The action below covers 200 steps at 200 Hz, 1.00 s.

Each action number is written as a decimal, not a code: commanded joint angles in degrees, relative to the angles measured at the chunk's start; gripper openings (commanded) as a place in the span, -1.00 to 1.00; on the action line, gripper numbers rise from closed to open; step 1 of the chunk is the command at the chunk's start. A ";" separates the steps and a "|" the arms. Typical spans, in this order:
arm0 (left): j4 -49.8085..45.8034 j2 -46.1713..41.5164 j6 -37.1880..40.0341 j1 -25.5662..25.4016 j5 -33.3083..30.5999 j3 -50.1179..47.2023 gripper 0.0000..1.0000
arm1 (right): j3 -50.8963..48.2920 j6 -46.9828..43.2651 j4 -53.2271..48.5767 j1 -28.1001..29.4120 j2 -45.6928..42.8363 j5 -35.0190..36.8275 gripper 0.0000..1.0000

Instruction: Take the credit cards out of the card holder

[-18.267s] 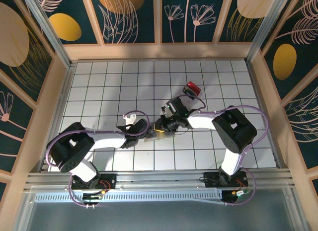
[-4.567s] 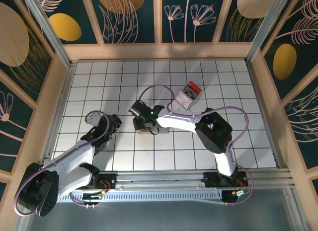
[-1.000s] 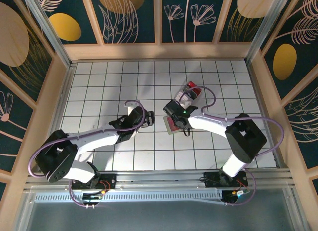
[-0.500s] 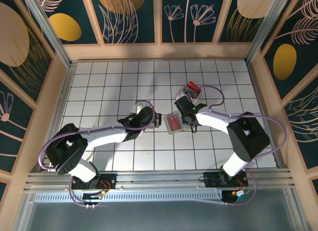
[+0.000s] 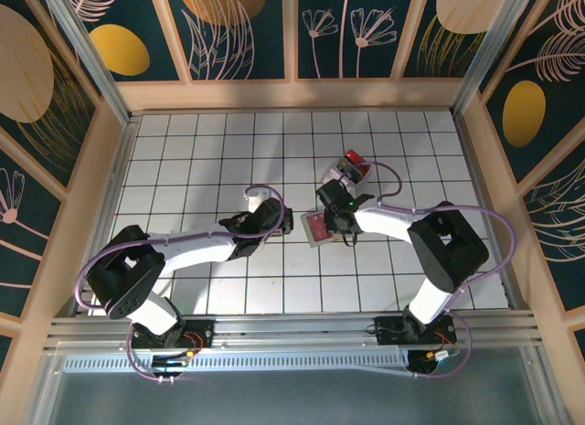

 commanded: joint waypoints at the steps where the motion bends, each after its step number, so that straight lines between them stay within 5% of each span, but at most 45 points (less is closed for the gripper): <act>1: -2.45 0.51 -2.28 -0.06 -2.30 0.63 0.98 | 0.01 0.22 0.50 3.20 4.18 -8.98 -0.62; 65: -2.55 0.53 -1.99 -0.06 -2.83 1.02 0.98 | 0.85 2.40 2.42 4.39 3.46 -12.00 -0.66; 158: -0.34 -0.45 3.26 -0.06 -0.66 0.84 0.98 | 2.05 4.59 -8.83 2.21 -5.61 5.57 -0.40; 200: 0.74 -0.16 4.98 -0.30 1.34 0.16 0.98 | 1.38 4.25 -10.89 -0.97 -9.74 6.59 -0.38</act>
